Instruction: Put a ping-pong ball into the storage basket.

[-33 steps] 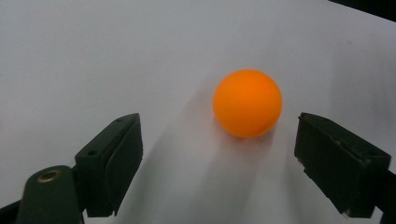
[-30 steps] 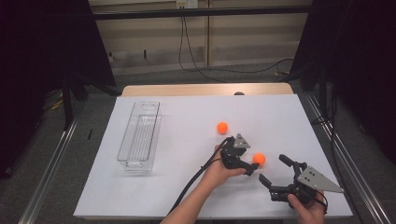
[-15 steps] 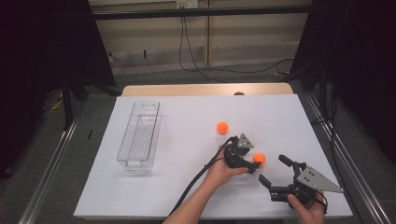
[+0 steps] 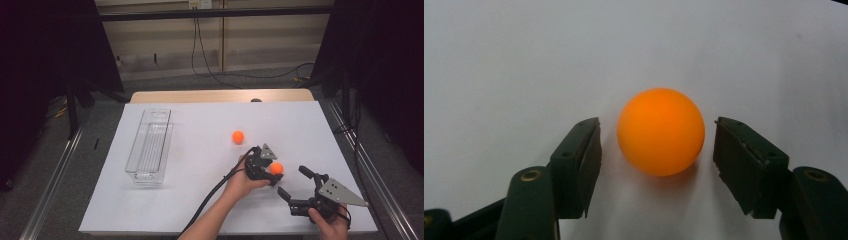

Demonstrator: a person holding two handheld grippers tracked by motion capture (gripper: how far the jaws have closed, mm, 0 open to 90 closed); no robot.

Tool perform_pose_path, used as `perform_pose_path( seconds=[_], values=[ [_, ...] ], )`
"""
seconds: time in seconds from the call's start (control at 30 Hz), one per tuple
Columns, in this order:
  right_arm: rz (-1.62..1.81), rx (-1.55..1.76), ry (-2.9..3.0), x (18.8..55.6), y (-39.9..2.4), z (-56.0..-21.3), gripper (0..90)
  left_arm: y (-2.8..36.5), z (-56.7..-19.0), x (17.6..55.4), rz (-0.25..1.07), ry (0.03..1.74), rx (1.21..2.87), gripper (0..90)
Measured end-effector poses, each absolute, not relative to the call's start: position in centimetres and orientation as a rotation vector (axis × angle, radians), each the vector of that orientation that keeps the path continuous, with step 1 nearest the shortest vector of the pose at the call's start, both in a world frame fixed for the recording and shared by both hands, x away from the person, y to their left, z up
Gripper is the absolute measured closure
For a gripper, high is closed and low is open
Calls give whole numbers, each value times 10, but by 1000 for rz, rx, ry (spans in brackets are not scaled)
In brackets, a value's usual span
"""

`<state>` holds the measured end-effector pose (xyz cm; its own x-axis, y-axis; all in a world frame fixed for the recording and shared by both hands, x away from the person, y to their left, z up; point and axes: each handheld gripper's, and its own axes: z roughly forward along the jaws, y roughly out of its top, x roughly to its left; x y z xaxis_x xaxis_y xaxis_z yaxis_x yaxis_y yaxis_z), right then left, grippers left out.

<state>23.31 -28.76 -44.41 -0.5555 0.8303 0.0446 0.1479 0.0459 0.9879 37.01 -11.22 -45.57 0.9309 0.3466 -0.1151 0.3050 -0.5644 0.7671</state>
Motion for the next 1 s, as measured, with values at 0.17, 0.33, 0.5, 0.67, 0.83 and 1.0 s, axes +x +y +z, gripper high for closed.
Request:
perform_pose_path(
  seconds=[0.17,0.33,0.5,0.67,0.83,1.0],
  values=[
    [1553,983,1764,233,-288,-444,20,-117,-457,371,57,458,2221,383],
    [1554,984,1763,233,-288,-444,20,-119,-459,373,60,473,2225,422],
    [1554,983,1761,233,-289,-444,20,-118,-458,374,80,477,2231,495],
    [1554,985,1761,233,-289,-444,20,-116,-457,375,89,491,2235,508],
    [1553,983,1761,233,-289,-444,20,-112,-453,375,76,492,2241,507],
    [1549,977,1766,233,-288,-444,20,-107,-450,376,51,503,2217,507]
  ],
)
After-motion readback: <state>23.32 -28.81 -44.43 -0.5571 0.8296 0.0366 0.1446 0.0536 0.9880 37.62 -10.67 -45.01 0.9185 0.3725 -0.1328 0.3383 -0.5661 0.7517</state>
